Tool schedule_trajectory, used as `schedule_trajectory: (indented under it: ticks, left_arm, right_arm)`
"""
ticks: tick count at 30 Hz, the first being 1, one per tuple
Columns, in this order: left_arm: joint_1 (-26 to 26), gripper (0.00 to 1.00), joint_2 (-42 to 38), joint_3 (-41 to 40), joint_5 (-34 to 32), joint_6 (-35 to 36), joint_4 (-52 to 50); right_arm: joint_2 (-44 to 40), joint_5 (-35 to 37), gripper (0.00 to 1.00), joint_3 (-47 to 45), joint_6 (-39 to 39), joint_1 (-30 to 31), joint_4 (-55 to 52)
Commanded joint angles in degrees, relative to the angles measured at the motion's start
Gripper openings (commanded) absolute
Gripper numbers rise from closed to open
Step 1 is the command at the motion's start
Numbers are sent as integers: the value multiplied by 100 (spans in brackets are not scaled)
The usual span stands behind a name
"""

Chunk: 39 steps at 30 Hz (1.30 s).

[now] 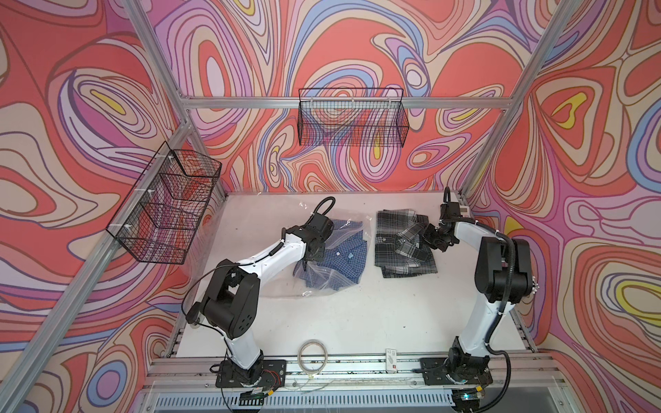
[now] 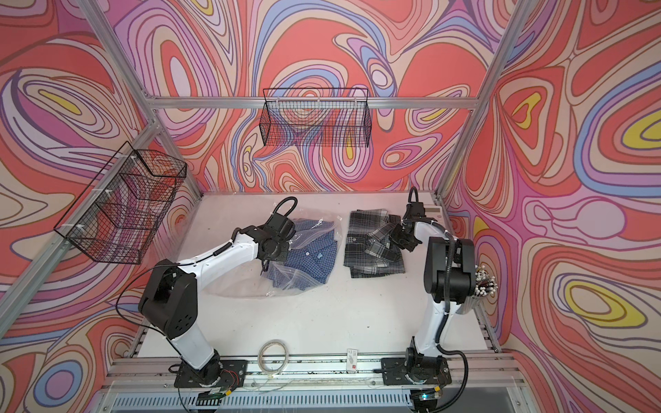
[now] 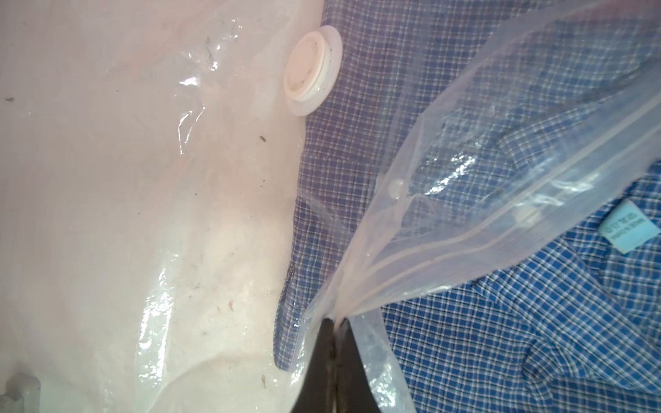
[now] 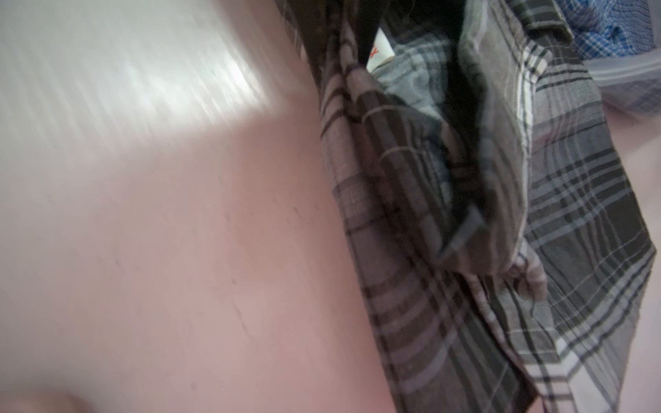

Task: Take the shirt out of the vacuum bag
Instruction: Place the shirt at the center of the board.

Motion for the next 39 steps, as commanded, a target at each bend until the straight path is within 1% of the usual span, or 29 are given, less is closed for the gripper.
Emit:
schedule_trajectory:
  ticks: [1,3,7,12,13,15,18,19,20,22,23,27,31,32,35,39]
  left_arm:
    - [114,0,-239,-150,-212,7,-146]
    - [116,0,-241,-129,-194,1,-172]
    - [120,0,-272,-76,-229,36,-212]
    - [132,0,-303,-98,-224,37,-210]
    - [132,0,-303,-107,-207,34,-203]
    - [137,0,-308,-107,-194,18,-206]
    - [132,0,-328,-93,-208,27,-209]
    - [129,0,-336,-95,-208,38,-199]
    - [128,0,-338,-107,-208,46,-197]
    - [125,0,-320,-94,-190,44,-186]
    - [132,0,-304,-82,-175,45,-183]
    - [131,0,-278,-21,-112,34,-162]
    - [125,0,-318,16,-109,28,-188]
    - [128,0,-333,16,-118,29,-185]
    - [132,0,-376,11,-118,23,-186]
    - [130,0,-455,-34,-111,18,-177]
  right_arm:
    - [214,-65,0,159,204,22,436]
    - [313,-111,0,173,202,17,585]
    - [552,-45,0,486,-287,20,504]
    - [1005,334,0,1412,-1094,23,-448]
    - [1060,421,2,1579,-1219,18,-589]
    - [1042,566,10,1771,-1344,22,-712]
    - [804,764,25,1918,-1405,61,-819]
    - [667,1003,33,1897,-1454,148,-804]
    - [524,1394,40,1900,-1544,292,-825]
    - [363,2012,51,1986,-1742,631,-921]
    - [318,2184,53,2066,-1805,796,-1016]
    - [315,2435,58,2303,-1791,1393,-1305]
    - [347,2061,68,2145,-1562,1963,-1141]
    - [403,2066,71,2126,-1505,2124,-1101]
    - [667,2040,73,2125,-1344,2427,-1029]
    - [1061,2033,75,2292,-1187,2598,-1018]
